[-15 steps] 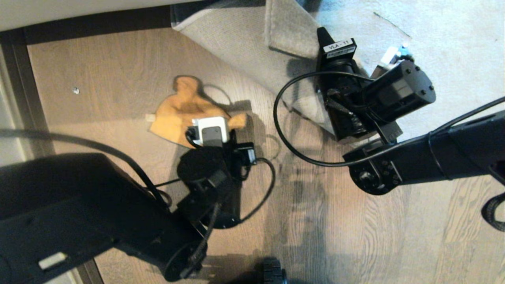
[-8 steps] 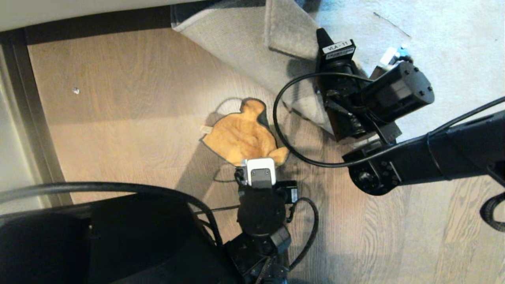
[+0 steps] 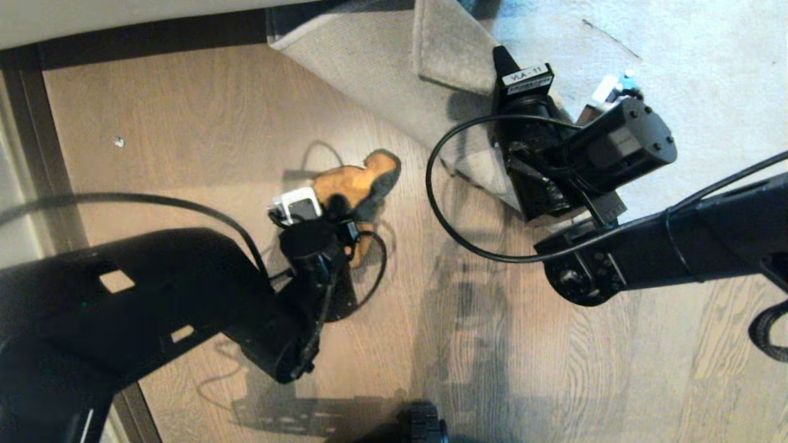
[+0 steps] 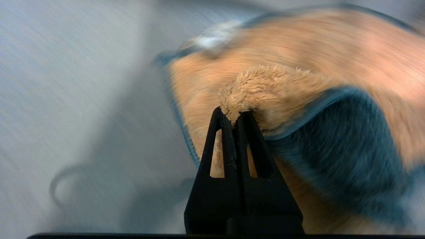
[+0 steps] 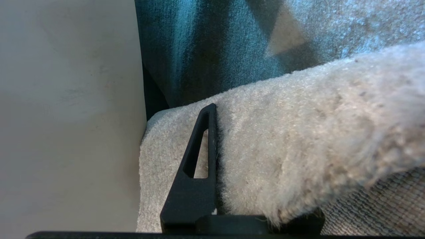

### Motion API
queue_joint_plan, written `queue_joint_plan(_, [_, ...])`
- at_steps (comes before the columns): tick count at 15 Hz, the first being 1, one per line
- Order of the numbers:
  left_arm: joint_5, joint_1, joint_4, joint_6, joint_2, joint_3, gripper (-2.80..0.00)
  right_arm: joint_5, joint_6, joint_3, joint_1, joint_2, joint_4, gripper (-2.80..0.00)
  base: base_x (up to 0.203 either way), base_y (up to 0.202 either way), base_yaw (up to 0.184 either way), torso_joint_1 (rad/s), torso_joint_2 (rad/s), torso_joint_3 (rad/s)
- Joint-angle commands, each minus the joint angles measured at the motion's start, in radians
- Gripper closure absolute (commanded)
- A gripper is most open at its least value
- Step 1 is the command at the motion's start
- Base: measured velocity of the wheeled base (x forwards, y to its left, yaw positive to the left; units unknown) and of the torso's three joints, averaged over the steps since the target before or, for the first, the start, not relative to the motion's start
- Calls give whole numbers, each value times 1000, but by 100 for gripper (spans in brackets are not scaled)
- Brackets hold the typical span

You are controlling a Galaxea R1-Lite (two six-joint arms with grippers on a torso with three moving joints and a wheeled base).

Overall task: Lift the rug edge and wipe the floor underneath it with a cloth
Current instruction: Wipe the floor under the carpet with a rag

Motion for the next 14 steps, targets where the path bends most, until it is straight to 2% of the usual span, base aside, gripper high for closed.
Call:
queue_joint_plan(1, [-22,120,-48,1,-27,-21,0,-2,5,0,1,1,-47,0,0,0,0,0,0,0])
queue_joint_plan(3, [-81,240,-48,11,-74,-30,0,-2,5,6,1,0,-47,0,0,0,0,0,0,0])
queue_joint_plan(5, [-131,320,-48,30,-147,-29,0,-2,4,12,3,0,-48,0,0,0,0,0,0,0])
queue_joint_plan(8, [-153,328,-48,55,-245,38,0,-2,5,11,4,-2,-48,0,0,0,0,0,0,0])
queue_joint_plan(10, [-151,268,-48,61,-288,139,0,-2,4,12,3,-3,-48,0,0,0,0,0,0,0])
queue_joint_plan(12, [-125,141,-48,59,-320,235,0,-2,5,11,3,-5,-48,0,0,0,0,0,0,0])
queue_joint_plan(14, [-42,-11,-48,46,-319,279,0,-2,5,11,3,-5,-48,0,0,0,0,0,0,0])
